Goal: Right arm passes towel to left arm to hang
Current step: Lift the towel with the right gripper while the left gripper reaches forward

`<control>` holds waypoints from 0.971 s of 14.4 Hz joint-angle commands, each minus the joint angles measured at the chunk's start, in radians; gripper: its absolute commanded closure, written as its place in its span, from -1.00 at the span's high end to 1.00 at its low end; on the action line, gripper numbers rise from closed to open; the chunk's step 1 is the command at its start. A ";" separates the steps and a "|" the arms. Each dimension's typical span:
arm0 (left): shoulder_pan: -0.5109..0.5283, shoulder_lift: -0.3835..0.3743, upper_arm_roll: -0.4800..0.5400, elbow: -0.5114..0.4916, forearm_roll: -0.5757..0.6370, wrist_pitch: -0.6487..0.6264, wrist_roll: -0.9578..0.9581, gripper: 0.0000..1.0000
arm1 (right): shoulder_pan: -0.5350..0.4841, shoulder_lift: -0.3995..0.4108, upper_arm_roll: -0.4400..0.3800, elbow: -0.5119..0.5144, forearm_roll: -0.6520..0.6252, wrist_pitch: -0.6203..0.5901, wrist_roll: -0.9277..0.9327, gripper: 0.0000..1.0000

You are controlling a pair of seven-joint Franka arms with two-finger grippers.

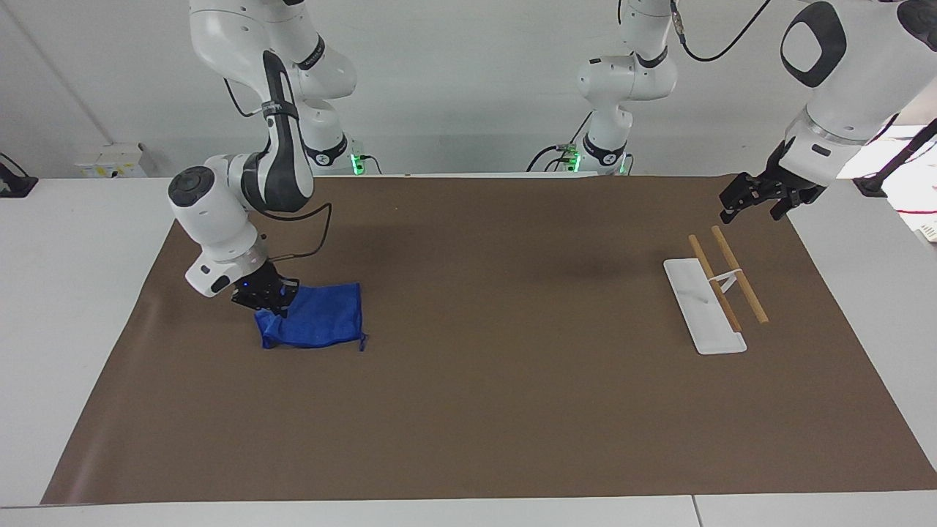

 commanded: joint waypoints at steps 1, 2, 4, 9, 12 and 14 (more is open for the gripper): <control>-0.012 -0.028 0.003 -0.037 0.015 0.027 -0.016 1.00 | 0.062 0.014 0.003 0.193 0.025 -0.169 0.143 -1.00; -0.012 -0.028 0.003 -0.037 0.015 0.027 -0.016 1.00 | 0.084 0.019 0.003 0.237 0.028 -0.189 0.196 -1.00; -0.012 -0.028 0.003 -0.038 0.015 0.030 -0.016 1.00 | 0.133 0.036 0.003 0.326 0.118 -0.205 0.304 -1.00; -0.029 -0.028 0.002 -0.038 0.015 0.032 -0.018 1.00 | 0.208 0.109 0.003 0.483 0.396 -0.159 0.516 -1.00; -0.052 -0.031 0.000 -0.054 0.015 0.070 -0.056 1.00 | 0.303 0.122 0.003 0.466 0.540 0.038 0.684 -1.00; -0.092 -0.057 -0.001 -0.112 0.007 0.129 -0.101 1.00 | 0.369 0.137 0.003 0.465 0.542 0.153 0.888 -1.00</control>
